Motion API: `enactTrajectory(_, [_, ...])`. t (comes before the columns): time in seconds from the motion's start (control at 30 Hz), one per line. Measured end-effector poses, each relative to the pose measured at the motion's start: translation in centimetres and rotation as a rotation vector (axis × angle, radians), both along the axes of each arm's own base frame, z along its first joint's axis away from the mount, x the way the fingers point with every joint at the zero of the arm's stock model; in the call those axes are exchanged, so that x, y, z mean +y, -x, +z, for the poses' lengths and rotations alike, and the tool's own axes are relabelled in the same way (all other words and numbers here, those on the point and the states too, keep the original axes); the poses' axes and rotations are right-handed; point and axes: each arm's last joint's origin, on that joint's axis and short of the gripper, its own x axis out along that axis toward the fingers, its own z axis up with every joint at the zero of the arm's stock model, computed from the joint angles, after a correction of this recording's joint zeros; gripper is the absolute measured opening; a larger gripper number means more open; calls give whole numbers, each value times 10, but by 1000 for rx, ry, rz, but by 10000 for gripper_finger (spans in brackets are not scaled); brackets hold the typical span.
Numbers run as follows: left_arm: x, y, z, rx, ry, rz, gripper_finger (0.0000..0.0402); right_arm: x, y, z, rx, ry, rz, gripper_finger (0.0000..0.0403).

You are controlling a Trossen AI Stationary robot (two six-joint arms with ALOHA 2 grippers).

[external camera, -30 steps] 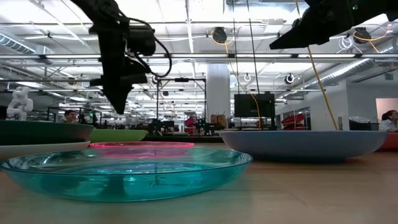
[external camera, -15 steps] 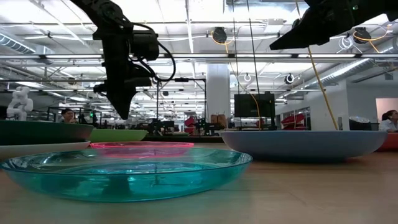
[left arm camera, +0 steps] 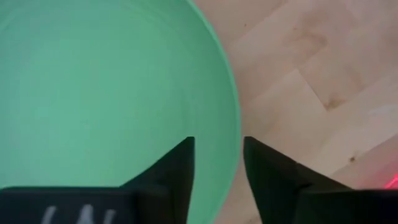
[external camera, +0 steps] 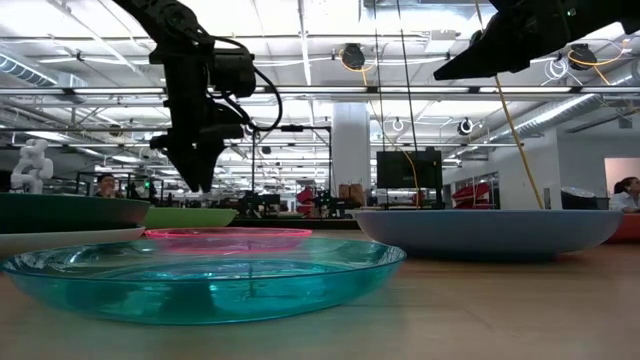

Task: Stack plastic plates
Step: Stack the green plate on top of the dark green plate

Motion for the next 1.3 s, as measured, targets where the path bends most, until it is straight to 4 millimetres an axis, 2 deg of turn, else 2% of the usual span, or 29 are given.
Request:
enactTrajectory(0.13, [0,-1,0,-11,-7,7,189,0,0,-1,6,1,0,73])
enactTrajectory(0.23, [-1,-2,0,-13,-10,5,198,0,0,-1,9,2,0,73])
enactTrajectory(0.43, [-2,-10,-5,-27,-19,-8,200,0,0,-1,9,2,0,73])
enactTrajectory(0.77, [-1,-22,-40,92,-20,-21,200,0,0,-1,12,2,0,73])
enactTrajectory(1.03, [1,-25,-50,126,-35,-20,200,0,0,-1,12,2,0,73])
enactTrajectory(1.17, [1,-26,-50,113,-41,-19,187,0,0,-1,12,2,0,73])
enactTrajectory(1.3, [1,-26,-50,115,-40,-20,144,0,0,-1,12,2,0,73])
